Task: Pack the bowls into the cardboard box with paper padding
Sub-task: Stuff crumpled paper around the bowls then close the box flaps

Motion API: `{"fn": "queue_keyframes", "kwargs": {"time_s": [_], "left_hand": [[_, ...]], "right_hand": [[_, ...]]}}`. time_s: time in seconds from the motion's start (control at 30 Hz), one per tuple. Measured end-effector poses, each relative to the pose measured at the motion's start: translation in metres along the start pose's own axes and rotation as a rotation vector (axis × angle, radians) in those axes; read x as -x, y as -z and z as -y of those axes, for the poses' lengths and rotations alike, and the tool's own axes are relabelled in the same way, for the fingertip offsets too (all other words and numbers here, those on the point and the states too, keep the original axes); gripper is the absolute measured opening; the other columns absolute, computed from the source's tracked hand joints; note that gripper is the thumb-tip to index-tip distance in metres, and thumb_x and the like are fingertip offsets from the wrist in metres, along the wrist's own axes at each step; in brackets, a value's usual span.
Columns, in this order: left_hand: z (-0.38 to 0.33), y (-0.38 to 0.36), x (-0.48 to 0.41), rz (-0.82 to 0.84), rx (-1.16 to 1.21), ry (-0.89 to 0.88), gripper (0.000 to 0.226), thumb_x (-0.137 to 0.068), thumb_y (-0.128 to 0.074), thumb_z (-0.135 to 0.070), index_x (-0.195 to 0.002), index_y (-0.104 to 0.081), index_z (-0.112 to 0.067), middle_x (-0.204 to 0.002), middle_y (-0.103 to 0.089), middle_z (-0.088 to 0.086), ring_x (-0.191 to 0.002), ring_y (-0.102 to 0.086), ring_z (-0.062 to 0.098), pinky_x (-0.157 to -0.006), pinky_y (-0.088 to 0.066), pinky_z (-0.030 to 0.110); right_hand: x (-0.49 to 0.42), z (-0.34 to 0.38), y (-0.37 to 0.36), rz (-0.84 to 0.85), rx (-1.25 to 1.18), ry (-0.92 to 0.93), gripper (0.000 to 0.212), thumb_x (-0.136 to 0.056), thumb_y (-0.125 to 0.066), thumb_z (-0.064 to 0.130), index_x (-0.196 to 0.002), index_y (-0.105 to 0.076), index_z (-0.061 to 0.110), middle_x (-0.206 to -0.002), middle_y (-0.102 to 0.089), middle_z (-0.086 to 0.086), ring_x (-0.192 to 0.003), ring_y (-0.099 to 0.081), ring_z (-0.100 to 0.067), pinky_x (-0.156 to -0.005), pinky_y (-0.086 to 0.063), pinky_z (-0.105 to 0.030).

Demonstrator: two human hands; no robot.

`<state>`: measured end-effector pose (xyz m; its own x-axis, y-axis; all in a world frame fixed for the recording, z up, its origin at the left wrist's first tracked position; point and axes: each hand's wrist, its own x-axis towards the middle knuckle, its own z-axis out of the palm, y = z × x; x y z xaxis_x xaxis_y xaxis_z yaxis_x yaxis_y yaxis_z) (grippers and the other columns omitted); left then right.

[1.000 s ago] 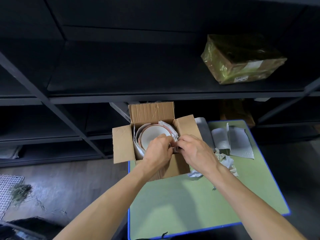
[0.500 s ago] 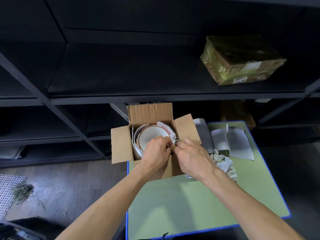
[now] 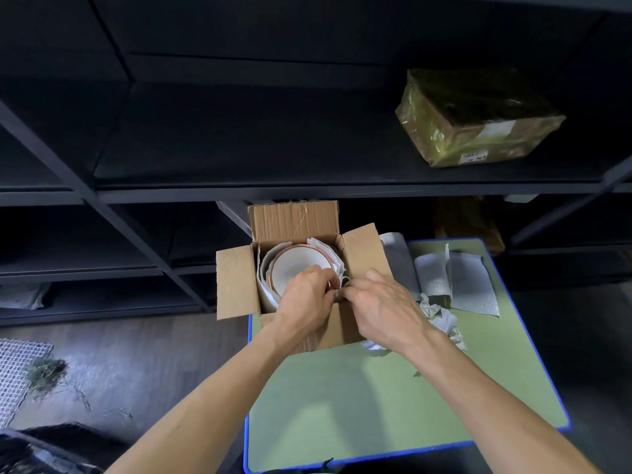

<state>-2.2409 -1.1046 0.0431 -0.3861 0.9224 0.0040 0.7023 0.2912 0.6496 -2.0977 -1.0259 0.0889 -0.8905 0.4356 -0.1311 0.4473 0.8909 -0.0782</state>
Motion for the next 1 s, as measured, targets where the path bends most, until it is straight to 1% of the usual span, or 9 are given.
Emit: {"fn": "queue_keyframes", "kwargs": {"time_s": [0.13, 0.27, 0.37, 0.5, 0.63, 0.77, 0.87, 0.93, 1.0], "left_hand": [[-0.003, -0.001, 0.001, -0.009, -0.011, 0.014, 0.014, -0.086, -0.061, -0.014, -0.097, -0.068, -0.019, -0.088, -0.062, 0.001, -0.082, -0.059, 0.024, -0.07, -0.047, 0.036], [-0.002, -0.001, 0.002, -0.003, -0.026, 0.019, 0.015, -0.084, -0.061, -0.015, -0.096, -0.067, -0.022, -0.087, -0.063, -0.001, -0.083, -0.059, 0.023, -0.07, -0.049, 0.038], [-0.001, -0.003, 0.001, 0.001, -0.028, 0.024, 0.014, -0.083, -0.062, -0.016, -0.095, -0.067, -0.022, -0.086, -0.064, 0.0, -0.082, -0.059, 0.023, -0.07, -0.049, 0.039], [-0.003, -0.001, 0.003, -0.009, -0.028, 0.026, 0.01, -0.086, -0.062, -0.021, -0.094, -0.067, -0.021, -0.084, -0.065, 0.001, -0.08, -0.06, 0.024, -0.068, -0.048, 0.038], [-0.005, -0.001, 0.005, -0.021, -0.038, 0.035, 0.012, -0.086, -0.062, -0.018, -0.095, -0.068, -0.019, -0.086, -0.067, 0.002, -0.082, -0.06, 0.023, -0.067, -0.046, 0.035], [-0.011, 0.001, 0.008, -0.027, -0.039, 0.037, 0.012, -0.086, -0.061, -0.016, -0.094, -0.069, -0.018, -0.087, -0.069, 0.001, -0.082, -0.061, 0.023, -0.068, -0.048, 0.036], [-0.012, 0.001, 0.01, -0.02, -0.045, 0.027, 0.012, -0.088, -0.06, -0.018, -0.095, -0.07, -0.019, -0.086, -0.067, 0.001, -0.081, -0.062, 0.024, -0.069, -0.049, 0.038], [-0.014, 0.002, 0.011, -0.039, -0.05, 0.031, 0.013, -0.089, -0.059, -0.02, -0.096, -0.07, -0.02, -0.085, -0.064, 0.002, -0.078, -0.061, 0.024, -0.066, -0.048, 0.038], [-0.017, 0.001, 0.012, -0.068, -0.057, 0.025, 0.013, -0.089, -0.059, -0.021, -0.096, -0.07, -0.021, -0.083, -0.061, 0.001, -0.076, -0.06, 0.023, -0.064, -0.047, 0.037]], "right_hand": [[0.0, 0.003, 0.001, 0.079, -0.048, 0.007, 0.052, -0.076, -0.048, 0.001, -0.119, -0.064, 0.027, -0.101, -0.066, 0.01, -0.1, -0.045, -0.021, -0.077, -0.045, -0.035], [-0.002, 0.004, 0.0, 0.098, -0.056, -0.012, 0.048, -0.075, -0.048, 0.001, -0.114, -0.063, 0.024, -0.101, -0.066, 0.01, -0.103, -0.045, -0.021, -0.077, -0.044, -0.036], [-0.004, 0.004, 0.002, 0.119, -0.052, -0.025, 0.044, -0.074, -0.047, 0.001, -0.111, -0.063, 0.02, -0.1, -0.064, 0.007, -0.105, -0.044, -0.022, -0.08, -0.045, -0.037], [-0.002, -0.002, 0.001, 0.042, -0.025, 0.021, 0.049, -0.077, -0.047, 0.003, -0.116, -0.067, 0.025, -0.099, -0.065, 0.009, -0.101, -0.043, -0.021, -0.082, -0.038, -0.033], [-0.001, -0.001, 0.005, 0.098, -0.049, 0.043, 0.055, -0.076, -0.049, 0.0, -0.122, -0.062, 0.027, -0.109, -0.064, 0.011, -0.106, -0.042, -0.022, -0.084, -0.041, -0.035], [-0.006, 0.001, 0.005, 0.128, -0.013, 0.055, 0.048, -0.076, -0.048, 0.001, -0.117, -0.063, 0.02, -0.112, -0.065, 0.007, -0.107, -0.042, -0.023, -0.084, -0.038, -0.036], [-0.003, -0.004, 0.005, 0.083, -0.032, 0.076, 0.048, -0.076, -0.049, 0.001, -0.117, -0.064, 0.022, -0.107, -0.065, 0.008, -0.106, -0.043, -0.022, -0.083, -0.036, -0.033], [0.003, -0.011, 0.005, 0.002, -0.039, 0.09, 0.045, -0.079, -0.049, 0.004, -0.114, -0.066, 0.026, -0.101, -0.064, 0.012, -0.1, -0.044, -0.02, -0.08, -0.039, -0.031], [0.011, -0.022, 0.005, -0.04, -0.067, 0.106, 0.042, -0.08, -0.05, 0.006, -0.112, -0.067, 0.028, -0.101, -0.063, 0.014, -0.099, -0.046, -0.018, -0.079, -0.043, -0.03]]}}
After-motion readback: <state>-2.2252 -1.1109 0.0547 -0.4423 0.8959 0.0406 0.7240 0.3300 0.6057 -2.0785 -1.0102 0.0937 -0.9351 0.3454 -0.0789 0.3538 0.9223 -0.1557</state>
